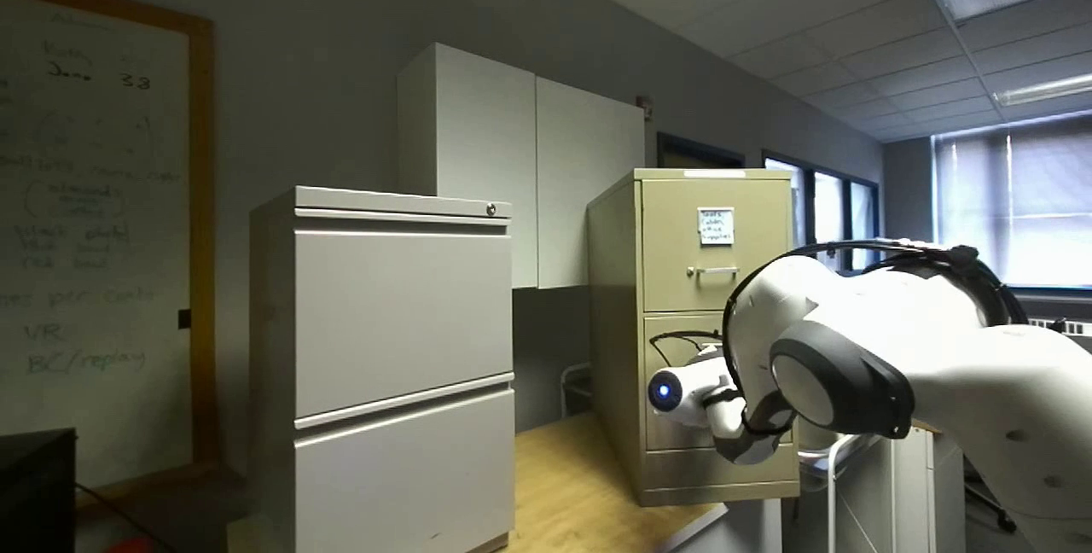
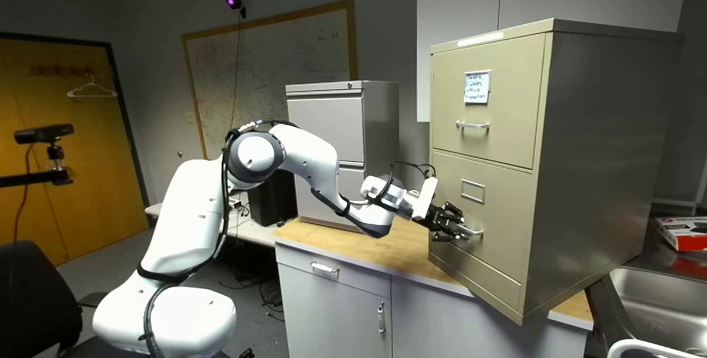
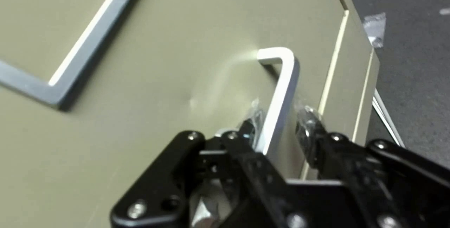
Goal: Open the bottom drawer of the cabinet to the right.
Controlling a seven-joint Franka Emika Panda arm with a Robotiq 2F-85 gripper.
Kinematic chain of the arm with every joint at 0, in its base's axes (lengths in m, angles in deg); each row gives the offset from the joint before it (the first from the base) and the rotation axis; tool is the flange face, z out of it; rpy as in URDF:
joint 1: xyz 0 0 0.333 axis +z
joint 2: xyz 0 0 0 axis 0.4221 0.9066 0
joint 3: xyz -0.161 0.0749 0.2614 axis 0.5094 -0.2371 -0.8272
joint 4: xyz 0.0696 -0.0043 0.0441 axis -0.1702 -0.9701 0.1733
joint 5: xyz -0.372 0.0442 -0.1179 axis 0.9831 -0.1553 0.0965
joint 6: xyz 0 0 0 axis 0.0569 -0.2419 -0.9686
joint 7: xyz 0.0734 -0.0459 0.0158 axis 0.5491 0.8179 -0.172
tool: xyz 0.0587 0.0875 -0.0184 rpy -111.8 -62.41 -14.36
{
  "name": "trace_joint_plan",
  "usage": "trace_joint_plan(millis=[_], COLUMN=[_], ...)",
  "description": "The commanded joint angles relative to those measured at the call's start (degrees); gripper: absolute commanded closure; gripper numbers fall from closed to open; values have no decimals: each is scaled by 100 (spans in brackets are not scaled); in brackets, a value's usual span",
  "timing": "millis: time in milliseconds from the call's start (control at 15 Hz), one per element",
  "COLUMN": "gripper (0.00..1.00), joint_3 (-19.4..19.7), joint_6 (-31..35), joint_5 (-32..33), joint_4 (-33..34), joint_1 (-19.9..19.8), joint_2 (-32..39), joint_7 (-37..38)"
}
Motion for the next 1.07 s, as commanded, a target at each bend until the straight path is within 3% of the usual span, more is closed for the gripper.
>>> trace_joint_plan(millis=[0, 267, 333, 400, 467, 533, 800, 1000], gripper=[92, 92, 92, 92, 92, 92, 92, 92], joint_3=[365, 572, 338, 380, -695, -872, -2347, -3110], joint_6=[402, 475, 435, 521, 103, -34, -590, -1399], joint_5=[1495, 2981, 1550, 1438, 1685, 1469, 399, -721], joint_4=[-409, -194, -522, -539, -531, -565, -444, 133], joint_1=[488, 448, 160, 82, -767, -932, -2303, -2977], joint_2=[109, 147, -172, -217, -891, -959, -1318, -1202], joint_7=[766, 963, -307, -464, -908, -1247, -2698, -3711])
